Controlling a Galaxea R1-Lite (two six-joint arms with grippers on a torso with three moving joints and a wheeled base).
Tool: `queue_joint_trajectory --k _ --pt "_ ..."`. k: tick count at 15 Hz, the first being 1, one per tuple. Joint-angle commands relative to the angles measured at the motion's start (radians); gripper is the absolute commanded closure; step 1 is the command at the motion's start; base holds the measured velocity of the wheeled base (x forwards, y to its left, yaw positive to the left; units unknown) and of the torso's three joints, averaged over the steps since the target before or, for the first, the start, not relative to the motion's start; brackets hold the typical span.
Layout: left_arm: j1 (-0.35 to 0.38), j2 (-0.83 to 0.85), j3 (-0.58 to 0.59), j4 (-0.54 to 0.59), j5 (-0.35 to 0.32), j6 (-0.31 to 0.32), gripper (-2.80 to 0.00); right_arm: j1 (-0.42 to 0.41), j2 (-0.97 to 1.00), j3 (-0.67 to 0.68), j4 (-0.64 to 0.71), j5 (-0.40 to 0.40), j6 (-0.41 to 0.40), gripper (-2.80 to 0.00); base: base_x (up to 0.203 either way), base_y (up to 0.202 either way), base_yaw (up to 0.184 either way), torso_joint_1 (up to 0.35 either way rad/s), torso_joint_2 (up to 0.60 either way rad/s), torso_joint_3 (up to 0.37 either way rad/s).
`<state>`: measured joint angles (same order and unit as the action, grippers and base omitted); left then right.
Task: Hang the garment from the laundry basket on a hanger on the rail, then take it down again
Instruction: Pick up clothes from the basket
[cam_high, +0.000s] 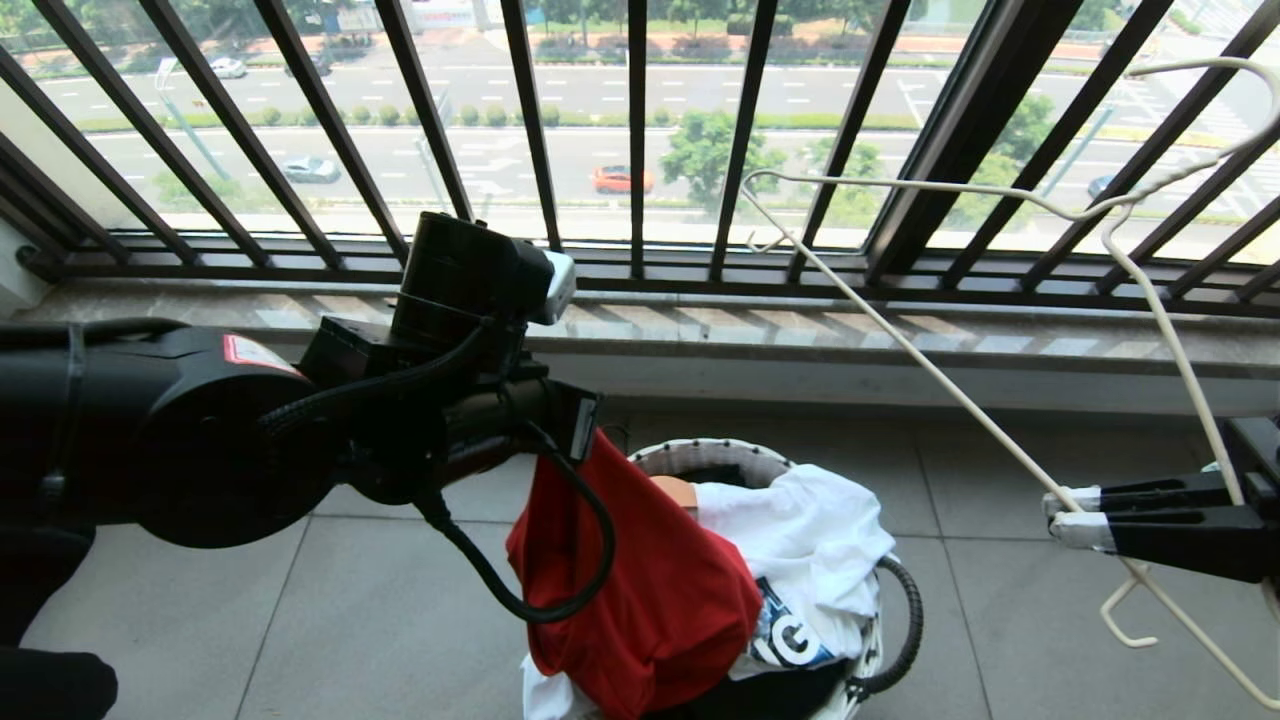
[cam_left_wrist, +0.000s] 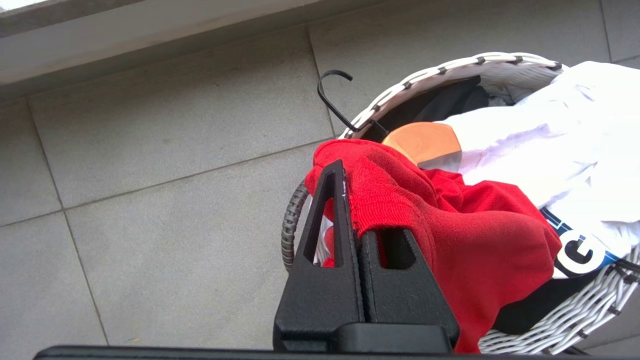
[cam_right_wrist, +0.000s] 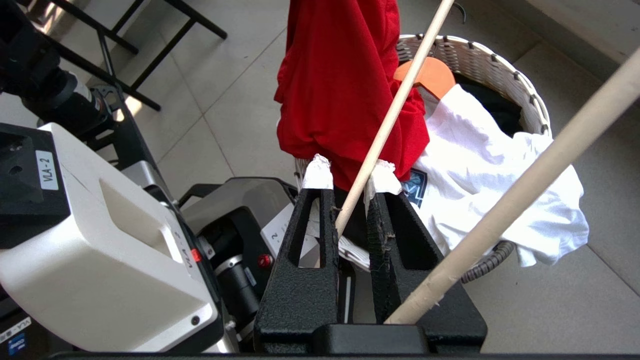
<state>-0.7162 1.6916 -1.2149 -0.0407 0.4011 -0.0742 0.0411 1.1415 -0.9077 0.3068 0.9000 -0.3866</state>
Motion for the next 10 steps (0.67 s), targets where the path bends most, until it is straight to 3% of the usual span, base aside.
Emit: queue_joint_trajectory --k 1,10 --pt "0.000 0.030 -0.039 0.012 -0.006 -0.003 0.00 -0.032 0.004 -0.005 0.001 0.005 -0.002 0.00 0.000 0.000 0.000 0.000 0.00 0.000" --pt "0.005 0.068 -0.077 0.015 -0.027 -0.003 0.00 -0.063 0.011 -0.005 -0.029 0.004 0.005 0.00 0.000 0.000 0.000 0.001 0.00 0.017"
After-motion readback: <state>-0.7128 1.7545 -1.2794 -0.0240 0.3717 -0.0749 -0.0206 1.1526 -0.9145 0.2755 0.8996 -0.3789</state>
